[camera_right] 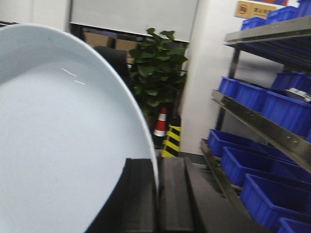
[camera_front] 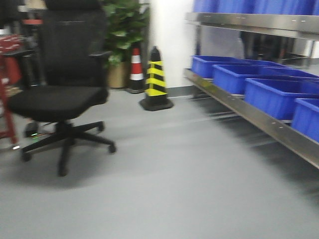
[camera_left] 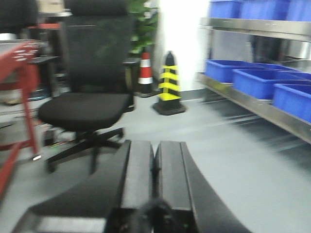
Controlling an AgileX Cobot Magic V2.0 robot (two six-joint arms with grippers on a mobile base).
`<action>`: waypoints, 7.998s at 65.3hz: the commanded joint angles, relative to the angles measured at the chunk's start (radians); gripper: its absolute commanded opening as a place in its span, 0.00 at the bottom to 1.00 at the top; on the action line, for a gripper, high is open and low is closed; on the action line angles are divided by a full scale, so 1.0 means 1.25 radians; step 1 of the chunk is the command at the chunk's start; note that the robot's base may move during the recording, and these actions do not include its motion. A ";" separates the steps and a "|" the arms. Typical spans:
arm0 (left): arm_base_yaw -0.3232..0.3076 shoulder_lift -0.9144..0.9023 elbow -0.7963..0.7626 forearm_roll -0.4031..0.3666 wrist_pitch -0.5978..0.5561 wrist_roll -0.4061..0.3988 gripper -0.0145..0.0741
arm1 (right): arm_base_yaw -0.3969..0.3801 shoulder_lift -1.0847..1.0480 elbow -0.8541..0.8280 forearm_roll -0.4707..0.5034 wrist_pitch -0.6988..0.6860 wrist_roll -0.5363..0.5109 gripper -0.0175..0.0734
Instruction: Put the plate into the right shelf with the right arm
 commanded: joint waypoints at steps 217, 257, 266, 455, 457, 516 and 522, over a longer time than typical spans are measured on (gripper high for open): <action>-0.001 -0.009 0.006 -0.002 -0.070 -0.002 0.11 | -0.004 0.049 -0.066 0.033 -0.111 -0.004 0.25; -0.001 -0.009 0.006 -0.002 -0.070 -0.002 0.11 | -0.001 0.636 -0.603 0.076 0.040 -0.004 0.25; -0.001 -0.009 0.006 -0.002 -0.070 -0.002 0.11 | 0.011 0.740 -0.659 0.075 0.041 -0.005 0.25; -0.001 -0.009 0.006 -0.002 -0.070 -0.002 0.11 | 0.003 0.030 0.075 0.095 0.102 -0.004 0.25; -0.001 -0.009 0.006 -0.002 -0.070 -0.002 0.11 | -0.013 0.029 0.084 0.096 0.094 -0.005 0.25; -0.001 -0.009 0.006 -0.002 -0.070 -0.002 0.11 | -0.303 -0.185 0.518 0.217 -0.257 -0.095 0.25; -0.001 -0.009 0.006 -0.002 -0.070 -0.002 0.11 | -0.303 -0.185 0.518 0.217 -0.257 -0.095 0.25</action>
